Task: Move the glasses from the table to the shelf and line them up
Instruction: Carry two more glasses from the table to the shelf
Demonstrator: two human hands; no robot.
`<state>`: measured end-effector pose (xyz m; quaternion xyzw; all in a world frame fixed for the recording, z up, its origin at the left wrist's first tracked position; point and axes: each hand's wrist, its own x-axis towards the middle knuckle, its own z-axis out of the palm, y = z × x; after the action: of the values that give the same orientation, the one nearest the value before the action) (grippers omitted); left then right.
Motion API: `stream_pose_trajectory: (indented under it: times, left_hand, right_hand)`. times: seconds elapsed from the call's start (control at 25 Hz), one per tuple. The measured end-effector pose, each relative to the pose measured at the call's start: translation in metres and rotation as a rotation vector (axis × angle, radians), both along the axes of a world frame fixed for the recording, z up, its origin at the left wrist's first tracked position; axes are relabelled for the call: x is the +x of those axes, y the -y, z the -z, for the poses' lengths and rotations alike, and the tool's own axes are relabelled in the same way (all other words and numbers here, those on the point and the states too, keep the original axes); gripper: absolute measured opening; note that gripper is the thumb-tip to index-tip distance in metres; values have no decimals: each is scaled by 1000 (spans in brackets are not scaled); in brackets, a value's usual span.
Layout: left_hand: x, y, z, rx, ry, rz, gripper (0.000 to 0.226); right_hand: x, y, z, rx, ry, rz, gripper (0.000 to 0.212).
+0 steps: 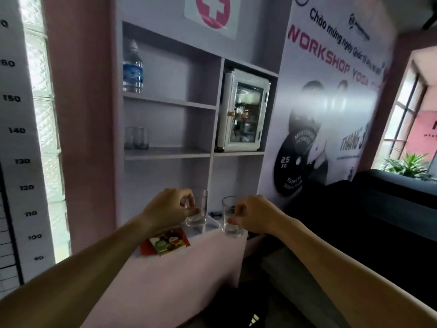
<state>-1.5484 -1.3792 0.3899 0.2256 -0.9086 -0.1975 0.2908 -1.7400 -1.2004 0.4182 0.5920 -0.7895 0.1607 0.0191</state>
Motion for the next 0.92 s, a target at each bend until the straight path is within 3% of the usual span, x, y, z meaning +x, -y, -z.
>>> stream_pose_trajectory:
  times: [0.32,0.48,0.92]
  left_hand:
    - [4,120,-40,-2,-28,-153,22]
    - [22,167,-67,-103,-31,-305,15]
    - [-2,244,-91,-237,-85,-628,21]
  right_hand:
    - [-21,173,-34,-119,8,-107,28]
    - [-10,247,-66,-233,17,-231,31]
    - [-38,404,-89,-286,90,-463,24]
